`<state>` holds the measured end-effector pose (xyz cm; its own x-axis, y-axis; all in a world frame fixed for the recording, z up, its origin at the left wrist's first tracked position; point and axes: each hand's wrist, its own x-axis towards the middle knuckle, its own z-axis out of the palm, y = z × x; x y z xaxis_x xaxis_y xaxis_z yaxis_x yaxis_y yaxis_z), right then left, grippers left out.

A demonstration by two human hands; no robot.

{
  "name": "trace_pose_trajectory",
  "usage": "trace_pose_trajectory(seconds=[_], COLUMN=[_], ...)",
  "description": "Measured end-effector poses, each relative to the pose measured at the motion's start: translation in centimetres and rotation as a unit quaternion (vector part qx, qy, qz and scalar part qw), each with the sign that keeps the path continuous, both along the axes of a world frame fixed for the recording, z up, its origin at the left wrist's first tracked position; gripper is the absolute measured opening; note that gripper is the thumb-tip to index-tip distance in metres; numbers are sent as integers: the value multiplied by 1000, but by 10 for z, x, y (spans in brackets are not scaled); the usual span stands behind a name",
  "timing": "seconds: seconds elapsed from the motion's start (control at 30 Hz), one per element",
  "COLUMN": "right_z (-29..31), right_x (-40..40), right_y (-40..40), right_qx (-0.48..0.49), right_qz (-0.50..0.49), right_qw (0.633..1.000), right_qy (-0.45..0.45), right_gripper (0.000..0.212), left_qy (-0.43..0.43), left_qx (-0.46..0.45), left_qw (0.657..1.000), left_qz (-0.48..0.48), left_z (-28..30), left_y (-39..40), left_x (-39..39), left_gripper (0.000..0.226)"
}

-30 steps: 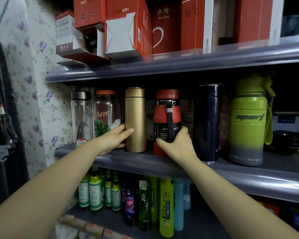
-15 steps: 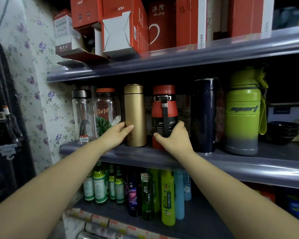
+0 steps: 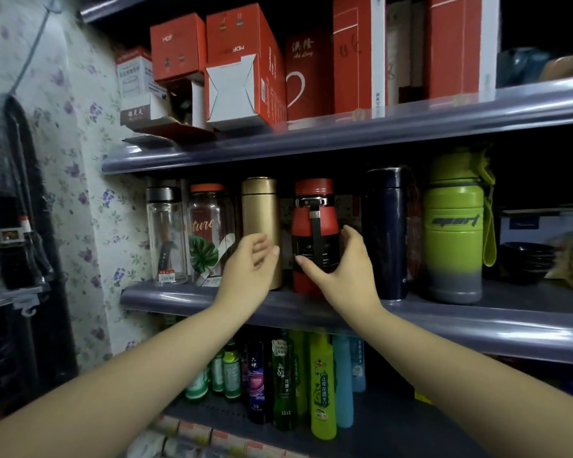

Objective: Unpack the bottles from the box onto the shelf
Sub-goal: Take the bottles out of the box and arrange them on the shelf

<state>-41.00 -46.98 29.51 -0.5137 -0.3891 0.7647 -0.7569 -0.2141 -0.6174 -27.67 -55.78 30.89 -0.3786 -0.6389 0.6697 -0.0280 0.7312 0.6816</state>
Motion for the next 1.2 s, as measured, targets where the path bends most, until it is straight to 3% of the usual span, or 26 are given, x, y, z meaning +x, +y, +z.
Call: trace_pose_trajectory(seconds=[0.1,0.27,0.4,0.5,0.63,0.7,0.8,0.87,0.97,1.2], right_z=[3,11,12,7,8,11,9,5,2,-2], right_x=[-6,-43,-77,-98,-118,-126,-133,-134,-137,-142], right_y=[34,82,109,120,125,126,121,116,112,112], right_qx=[-44,-107,-115,-52,82,105,111,113,103,78], right_qz=[10,-100,-224,-270,-189,-129,-107,-131,-139,-142], right_qw=[999,986,964,959,976,978,978,977,978,982], right_qy=[30,82,85,63,-76,-129,-143,-126,-113,-99], right_gripper=[67,48,63,88,124,135,118,100,78,73], left_qy=[0,-21,-54,-75,-120,-109,-102,-89,-61,-63], left_qx=[-5,19,26,37,64,60,76,87,106,209], left_qw=[999,987,981,984,982,987,989,989,988,944], left_qz=[-47,-158,-187,-157,-130,-100,-80,-79,-98,-247], left_z=[-2,-2,-2,1,5,6,1,-5,-12,-14], left_y=[19,50,67,79,84,79,66,60,50,28], left_x=[-10,-42,-79,-104,-132,-141,-151,-156,-161,-157], left_gripper=[30,39,61,82,102,107,114,111,90,53])
